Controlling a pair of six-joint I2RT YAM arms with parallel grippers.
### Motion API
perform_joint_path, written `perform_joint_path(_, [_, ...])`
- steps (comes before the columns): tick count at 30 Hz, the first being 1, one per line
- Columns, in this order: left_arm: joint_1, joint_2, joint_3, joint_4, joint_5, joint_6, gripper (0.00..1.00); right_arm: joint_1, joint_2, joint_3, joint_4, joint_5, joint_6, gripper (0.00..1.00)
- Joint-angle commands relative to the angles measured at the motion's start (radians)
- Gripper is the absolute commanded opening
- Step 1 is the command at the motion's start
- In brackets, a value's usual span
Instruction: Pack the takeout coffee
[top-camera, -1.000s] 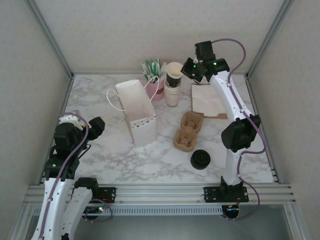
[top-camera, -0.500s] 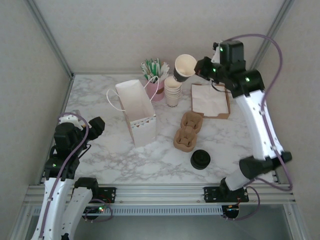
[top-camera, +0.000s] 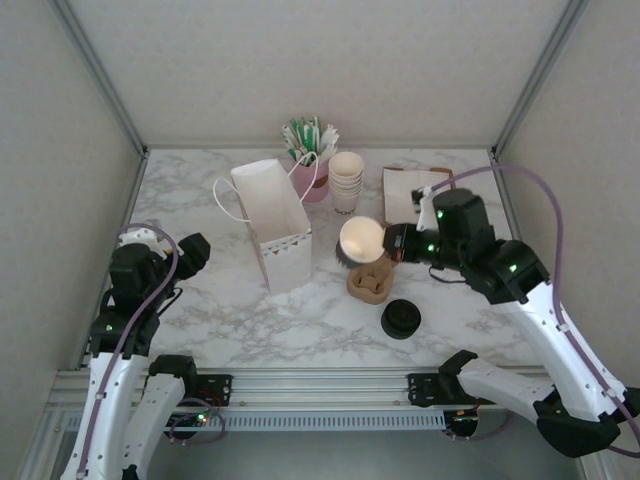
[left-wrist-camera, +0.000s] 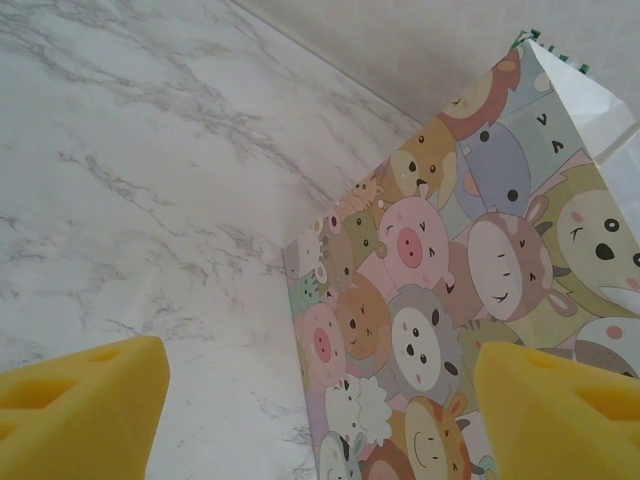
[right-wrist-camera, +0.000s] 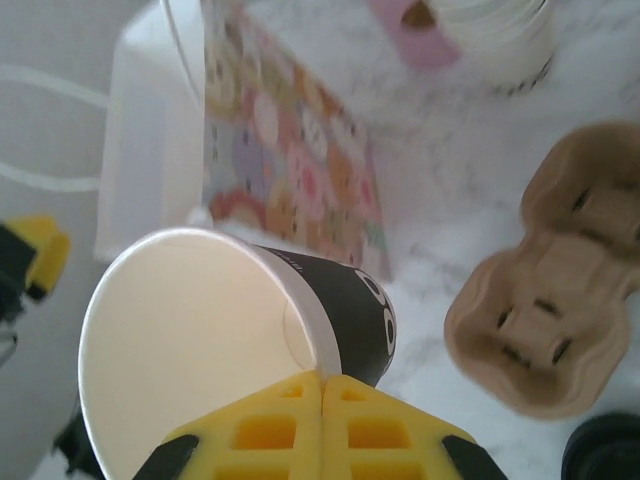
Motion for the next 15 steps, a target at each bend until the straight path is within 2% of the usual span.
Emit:
perform_joint_path(1, [0.006,0.01,-0.004,-0.009,-0.007,-0.006,0.8,0.074,-0.007,-0.087,0.047,-0.034,0.025,0.0])
perform_joint_path(5, [0.007,0.012,-0.002,-0.013,-0.013,-0.008,0.81,0.211,-0.016,-0.21,0.138,0.036,0.05,0.0])
perform_joint_path(10, [0.007,0.009,-0.002,-0.019,-0.023,-0.01,0.82,0.302,0.058,-0.309,0.27,0.063,0.1,0.0])
perform_joint_path(15, [0.005,0.008,-0.001,-0.027,-0.027,-0.01,0.82,0.354,0.199,-0.289,0.229,0.129,0.125,0.0])
